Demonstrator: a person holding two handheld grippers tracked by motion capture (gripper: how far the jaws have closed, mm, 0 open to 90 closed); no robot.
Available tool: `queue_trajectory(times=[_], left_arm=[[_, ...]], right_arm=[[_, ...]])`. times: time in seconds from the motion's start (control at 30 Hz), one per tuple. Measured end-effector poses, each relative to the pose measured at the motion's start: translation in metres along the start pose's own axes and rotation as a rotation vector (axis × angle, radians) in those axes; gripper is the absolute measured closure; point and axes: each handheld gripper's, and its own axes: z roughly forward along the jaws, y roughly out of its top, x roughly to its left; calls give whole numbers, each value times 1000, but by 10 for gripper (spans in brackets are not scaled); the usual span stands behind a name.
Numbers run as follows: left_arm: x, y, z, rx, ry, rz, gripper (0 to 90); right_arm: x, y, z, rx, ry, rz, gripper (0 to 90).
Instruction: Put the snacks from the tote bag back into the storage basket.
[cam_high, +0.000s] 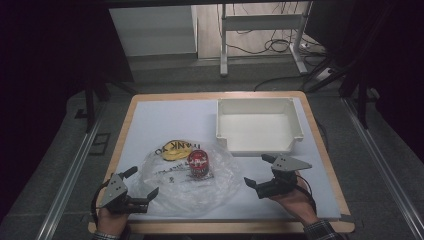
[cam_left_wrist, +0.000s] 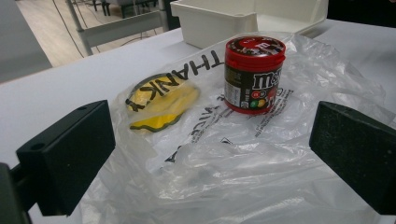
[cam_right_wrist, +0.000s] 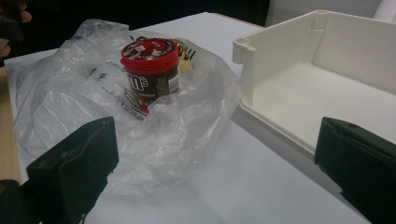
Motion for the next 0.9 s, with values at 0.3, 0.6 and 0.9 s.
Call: queue_trajectory(times=[0.3, 0.6, 0.9], left_arm=[[0, 0, 0, -1, 1, 0, 3], [0, 0, 0, -1, 2, 1, 3], [0, 0, 0, -2, 2, 2, 3]], right_arm=[[3, 3, 11, -2, 23, -19, 0], [3, 6, 23, 2, 43, -15, 0], [3, 10, 34, -13, 65, -10, 0]])
